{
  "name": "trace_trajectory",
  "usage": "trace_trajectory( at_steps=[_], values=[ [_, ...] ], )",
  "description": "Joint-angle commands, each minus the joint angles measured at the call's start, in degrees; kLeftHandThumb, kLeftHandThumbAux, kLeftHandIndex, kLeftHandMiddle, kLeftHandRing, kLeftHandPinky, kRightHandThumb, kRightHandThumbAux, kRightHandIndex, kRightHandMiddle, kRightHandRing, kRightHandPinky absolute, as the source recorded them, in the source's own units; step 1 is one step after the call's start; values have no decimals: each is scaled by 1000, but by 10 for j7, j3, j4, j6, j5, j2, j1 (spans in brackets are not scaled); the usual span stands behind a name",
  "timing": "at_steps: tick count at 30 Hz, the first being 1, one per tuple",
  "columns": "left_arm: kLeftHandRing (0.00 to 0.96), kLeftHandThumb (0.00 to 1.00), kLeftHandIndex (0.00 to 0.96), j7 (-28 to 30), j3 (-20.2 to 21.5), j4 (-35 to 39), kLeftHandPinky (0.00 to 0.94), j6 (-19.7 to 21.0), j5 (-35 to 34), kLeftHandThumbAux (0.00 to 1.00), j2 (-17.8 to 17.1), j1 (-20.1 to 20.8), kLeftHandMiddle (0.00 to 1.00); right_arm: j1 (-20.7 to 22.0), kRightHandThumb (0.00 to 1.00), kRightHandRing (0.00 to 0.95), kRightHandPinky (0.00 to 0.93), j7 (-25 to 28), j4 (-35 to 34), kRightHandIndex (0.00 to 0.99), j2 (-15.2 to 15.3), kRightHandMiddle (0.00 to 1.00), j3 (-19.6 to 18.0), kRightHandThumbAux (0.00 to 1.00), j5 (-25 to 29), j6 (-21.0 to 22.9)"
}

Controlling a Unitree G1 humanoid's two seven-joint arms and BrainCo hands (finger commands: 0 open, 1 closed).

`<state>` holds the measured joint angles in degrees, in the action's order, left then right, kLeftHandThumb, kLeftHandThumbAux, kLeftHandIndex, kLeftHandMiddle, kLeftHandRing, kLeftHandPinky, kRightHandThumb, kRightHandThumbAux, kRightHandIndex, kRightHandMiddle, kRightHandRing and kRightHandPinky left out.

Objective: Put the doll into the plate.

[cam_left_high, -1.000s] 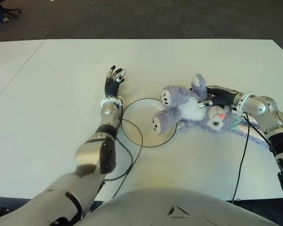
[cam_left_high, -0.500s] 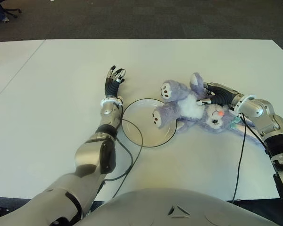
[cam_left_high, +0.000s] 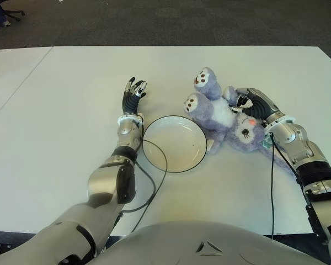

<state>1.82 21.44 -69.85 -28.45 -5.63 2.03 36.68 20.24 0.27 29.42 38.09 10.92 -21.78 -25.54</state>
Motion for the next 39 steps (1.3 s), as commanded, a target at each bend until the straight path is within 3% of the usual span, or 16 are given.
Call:
trace_trajectory(
  at_steps=[1, 15, 39],
  values=[
    [226, 0, 111, -2, 12, -72, 215, 58, -10, 571, 11, -118, 219, -26, 451, 815, 835, -58, 51, 667, -46, 812, -11, 737, -13, 31],
    [220, 0, 113, 3, 10, -71, 215, 56, -9, 588, 11, -119, 213, 26, 453, 856, 824, -111, 176, 726, -52, 851, -27, 744, -8, -7],
    [216, 0, 103, 3, 8, -72, 218, 53, -5, 576, 9, -119, 198, 49, 465, 853, 825, -160, 227, 717, -54, 846, -31, 743, -6, -18]
  ],
)
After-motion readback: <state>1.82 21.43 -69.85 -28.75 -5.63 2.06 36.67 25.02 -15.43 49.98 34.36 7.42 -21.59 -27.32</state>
